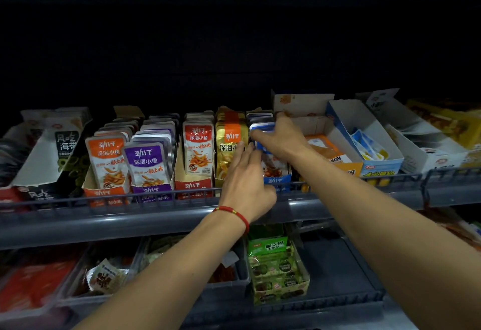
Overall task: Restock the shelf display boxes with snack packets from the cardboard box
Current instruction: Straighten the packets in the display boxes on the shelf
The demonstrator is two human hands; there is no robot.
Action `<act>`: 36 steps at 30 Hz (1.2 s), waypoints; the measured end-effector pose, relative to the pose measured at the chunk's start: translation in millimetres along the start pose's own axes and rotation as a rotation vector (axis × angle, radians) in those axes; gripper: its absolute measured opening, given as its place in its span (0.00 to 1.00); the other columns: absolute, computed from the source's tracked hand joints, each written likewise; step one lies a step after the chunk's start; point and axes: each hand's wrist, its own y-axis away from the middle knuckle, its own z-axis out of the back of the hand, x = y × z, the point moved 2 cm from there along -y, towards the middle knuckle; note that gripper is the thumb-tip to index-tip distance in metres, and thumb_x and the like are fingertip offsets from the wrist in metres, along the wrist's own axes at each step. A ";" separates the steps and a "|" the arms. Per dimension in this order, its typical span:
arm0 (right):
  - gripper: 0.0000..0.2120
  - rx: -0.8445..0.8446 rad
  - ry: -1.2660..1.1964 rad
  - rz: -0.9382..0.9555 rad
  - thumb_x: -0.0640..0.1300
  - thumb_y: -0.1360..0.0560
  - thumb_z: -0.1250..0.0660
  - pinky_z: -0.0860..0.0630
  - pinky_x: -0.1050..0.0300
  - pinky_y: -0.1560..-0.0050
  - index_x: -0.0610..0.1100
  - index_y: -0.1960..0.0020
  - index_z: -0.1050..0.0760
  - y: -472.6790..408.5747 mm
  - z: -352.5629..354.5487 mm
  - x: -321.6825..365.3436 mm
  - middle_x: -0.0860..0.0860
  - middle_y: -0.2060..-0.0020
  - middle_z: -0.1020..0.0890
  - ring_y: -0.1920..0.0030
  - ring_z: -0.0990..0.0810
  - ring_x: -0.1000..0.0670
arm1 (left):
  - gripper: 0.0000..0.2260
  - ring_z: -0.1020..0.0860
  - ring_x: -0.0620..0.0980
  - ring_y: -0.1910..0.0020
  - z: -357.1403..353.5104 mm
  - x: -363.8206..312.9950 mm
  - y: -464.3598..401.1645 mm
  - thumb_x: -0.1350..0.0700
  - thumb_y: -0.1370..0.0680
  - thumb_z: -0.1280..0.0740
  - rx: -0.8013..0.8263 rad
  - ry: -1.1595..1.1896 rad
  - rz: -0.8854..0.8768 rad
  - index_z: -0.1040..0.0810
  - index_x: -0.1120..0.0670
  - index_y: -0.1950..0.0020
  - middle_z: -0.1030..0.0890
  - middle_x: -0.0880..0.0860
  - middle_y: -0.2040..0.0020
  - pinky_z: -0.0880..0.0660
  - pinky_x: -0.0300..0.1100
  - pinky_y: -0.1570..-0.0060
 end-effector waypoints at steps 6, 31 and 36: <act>0.32 -0.104 0.097 -0.001 0.58 0.26 0.28 0.24 0.51 0.48 0.38 0.33 0.31 -3.7 -13.5 4.0 0.41 0.39 0.24 0.39 0.23 0.42 | 0.30 0.57 0.45 0.19 0.4 5.0 -0.3 0.61 0.29 0.30 0.003 0.066 0.003 0.32 0.54 0.27 0.40 0.50 0.19 0.45 0.43 0.24; 0.13 -0.248 -0.115 0.174 0.42 0.16 0.42 0.23 0.60 0.48 0.46 0.33 0.27 32.2 29.1 -6.1 0.52 0.44 0.22 0.47 0.21 0.54 | 0.25 0.33 0.57 0.30 3.9 0.4 31.0 0.60 0.30 0.31 -0.073 -0.315 -0.241 0.26 0.60 0.32 0.28 0.58 0.34 0.30 0.52 0.30; 0.34 -0.022 0.524 0.366 0.51 0.24 0.28 0.28 0.49 0.35 0.47 0.23 0.37 41.5 32.3 -27.4 0.46 0.32 0.28 0.32 0.31 0.45 | 0.28 0.29 0.58 0.33 -12.8 -5.5 33.3 0.60 0.31 0.31 -0.018 -0.401 -0.350 0.28 0.60 0.29 0.25 0.58 0.36 0.36 0.55 0.26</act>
